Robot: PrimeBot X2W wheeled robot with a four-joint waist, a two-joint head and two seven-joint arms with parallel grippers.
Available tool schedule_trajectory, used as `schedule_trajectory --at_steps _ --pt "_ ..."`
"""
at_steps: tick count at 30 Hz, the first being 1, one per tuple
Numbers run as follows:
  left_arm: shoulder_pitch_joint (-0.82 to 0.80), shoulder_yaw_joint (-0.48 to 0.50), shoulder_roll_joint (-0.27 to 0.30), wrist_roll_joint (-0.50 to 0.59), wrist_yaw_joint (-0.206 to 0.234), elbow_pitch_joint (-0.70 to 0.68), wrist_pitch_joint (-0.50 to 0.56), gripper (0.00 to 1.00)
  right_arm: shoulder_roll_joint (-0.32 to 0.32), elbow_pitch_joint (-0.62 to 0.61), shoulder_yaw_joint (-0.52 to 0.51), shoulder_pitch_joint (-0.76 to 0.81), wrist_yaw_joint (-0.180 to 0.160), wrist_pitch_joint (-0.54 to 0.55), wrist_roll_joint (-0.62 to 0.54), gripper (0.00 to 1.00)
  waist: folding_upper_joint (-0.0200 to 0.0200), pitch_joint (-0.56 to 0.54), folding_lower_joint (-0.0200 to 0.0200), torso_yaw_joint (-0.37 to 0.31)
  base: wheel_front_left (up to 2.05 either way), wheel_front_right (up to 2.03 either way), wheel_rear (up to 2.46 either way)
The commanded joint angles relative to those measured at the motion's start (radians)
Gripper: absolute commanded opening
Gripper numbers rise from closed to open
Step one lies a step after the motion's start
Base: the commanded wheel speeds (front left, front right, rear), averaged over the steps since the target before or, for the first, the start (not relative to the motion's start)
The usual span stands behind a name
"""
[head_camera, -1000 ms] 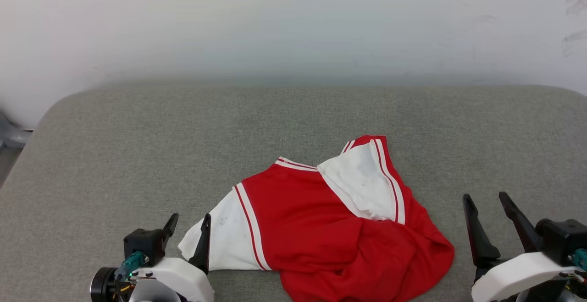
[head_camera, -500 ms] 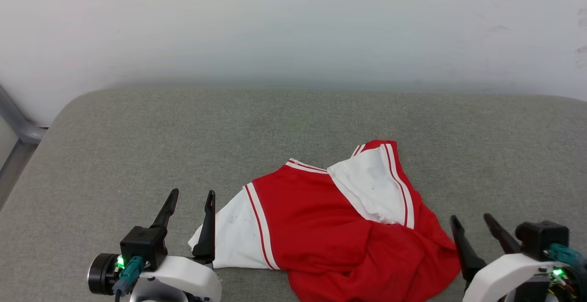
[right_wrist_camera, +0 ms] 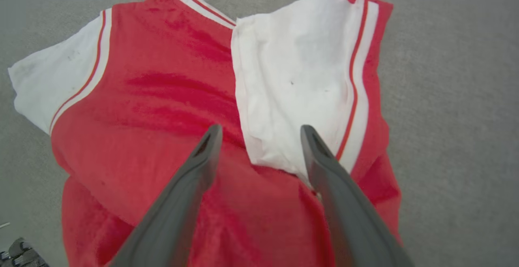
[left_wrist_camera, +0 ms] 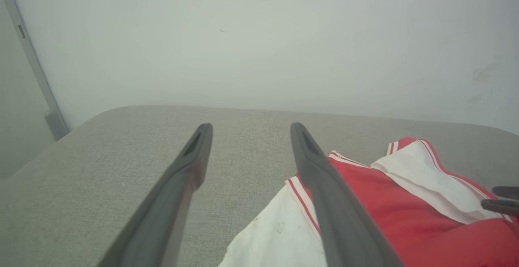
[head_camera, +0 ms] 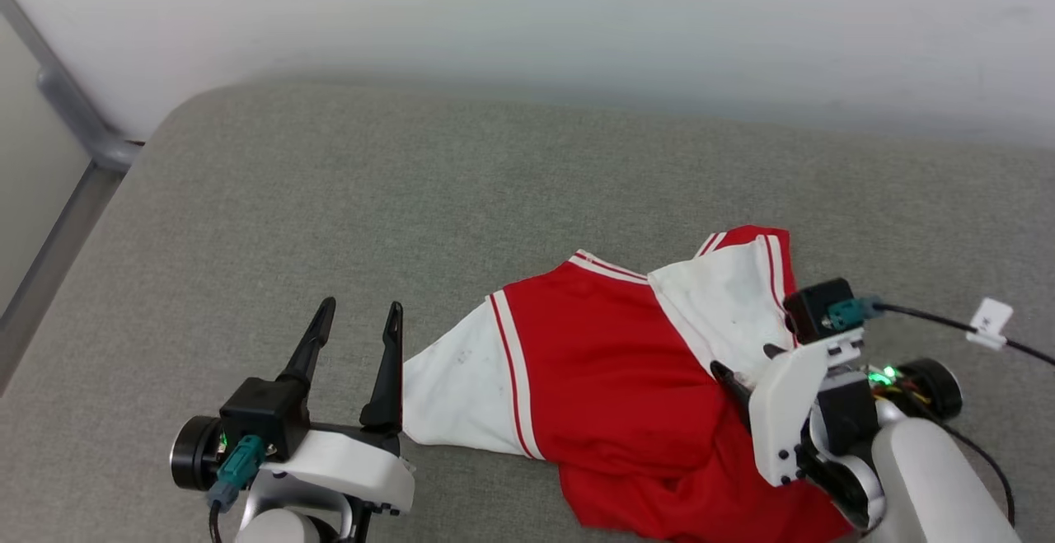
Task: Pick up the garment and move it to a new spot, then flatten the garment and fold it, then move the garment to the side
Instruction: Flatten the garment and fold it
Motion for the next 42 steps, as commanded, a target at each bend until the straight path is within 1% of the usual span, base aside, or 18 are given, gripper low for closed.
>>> schedule_trajectory --at_steps 1,3,4,5,7,10,11,12,13,18,22,26,30,35,40,42 --pt "-0.02 0.013 -0.014 0.014 -0.014 -0.001 -0.005 1.0 -0.026 0.032 0.046 -0.068 0.0 0.026 0.005 1.0 0.0 0.042 -0.0001 0.036 0.0 0.0 0.0" --pt "-0.029 0.025 -0.025 0.024 -0.029 0.001 -0.005 1.0 -0.044 0.072 0.08 -0.113 0.0 0.046 0.01 1.0 0.0 0.058 -0.0001 0.047 0.0 0.0 0.0" --pt "-0.029 0.025 -0.025 0.024 -0.029 0.001 -0.005 1.0 -0.044 0.072 0.08 -0.113 0.0 0.046 0.01 1.0 0.0 0.058 -0.0001 0.047 0.0 0.0 0.0" --pt "-0.034 0.034 -0.04 0.033 -0.041 0.007 -0.005 1.0 -0.059 0.115 0.109 -0.147 0.0 0.072 0.014 1.0 0.0 0.071 -0.0001 0.059 0.0 0.0 0.0" --pt "-0.037 0.043 -0.053 0.042 -0.054 0.016 -0.005 1.0 -0.072 0.157 0.141 -0.177 0.0 0.104 0.021 1.0 0.0 0.079 -0.0001 0.066 0.0 0.0 0.0" --pt "-0.04 0.058 -0.071 0.056 -0.072 0.027 -0.005 1.0 -0.092 0.194 0.168 -0.207 0.0 0.132 0.027 1.0 0.0 0.087 -0.0001 0.073 0.0 0.0 0.0" --pt "-0.04 0.061 -0.077 0.061 -0.078 0.032 -0.005 1.0 -0.095 0.198 0.172 -0.216 0.0 0.134 0.032 0.54 0.0 0.089 -0.0001 0.074 0.0 0.0 0.0" --pt "-0.04 0.061 -0.077 0.061 -0.078 0.032 -0.005 1.0 -0.095 0.198 0.172 -0.216 0.0 0.134 0.032 0.54 0.0 0.089 -0.0001 0.074 0.0 0.0 0.0" --pt "-0.038 0.071 -0.085 0.069 -0.088 0.039 -0.005 1.0 -0.104 0.202 0.18 -0.232 0.0 0.133 0.037 0.0 0.0 0.089 -0.0001 0.073 0.0 0.0 0.0" --pt "-0.029 0.093 -0.103 0.084 -0.103 0.053 -0.005 1.0 -0.12 0.19 0.178 -0.258 0.0 0.111 0.036 0.0 0.0 0.079 -0.0001 0.062 0.0 0.0 0.0" --pt "-0.01 0.12 -0.108 0.095 -0.107 0.061 -0.005 1.0 -0.133 0.16 0.144 -0.269 0.0 0.078 0.036 0.0 0.0 0.058 -0.0001 0.035 0.0 0.0 0.0" --pt "0.009 0.141 -0.11 0.106 -0.109 0.063 -0.005 1.0 -0.13 0.135 0.029 -0.232 0.0 0.046 0.033 0.0 0.0 0.037 -0.0001 0.002 0.0 0.0 0.0" --pt "0.025 0.15 -0.108 0.112 -0.114 0.064 -0.004 1.0 -0.109 0.116 -0.123 -0.161 0.0 0.007 0.02 0.0 0.0 0.027 -0.0001 -0.03 0.0 0.0 0.0" --pt "0.037 0.152 -0.103 0.11 -0.122 0.075 -0.004 1.0 -0.044 0.11 -0.311 -0.043 0.0 -0.03 0.013 0.0 0.0 0.022 -0.0001 -0.057 0.0 0.0 0.0" --pt "0.044 0.153 -0.102 0.099 -0.127 0.091 -0.004 1.0 0.009 0.144 -0.433 0.051 0.0 -0.071 0.005 0.0 0.0 0.02 -0.0001 -0.072 0.0 0.0 0.0" --pt "0.047 0.151 -0.101 0.097 -0.126 0.096 -0.004 1.0 0.024 0.168 -0.459 0.074 0.0 -0.087 -0.006 0.0 0.0 0.017 -0.0001 -0.074 0.0 0.0 0.0"
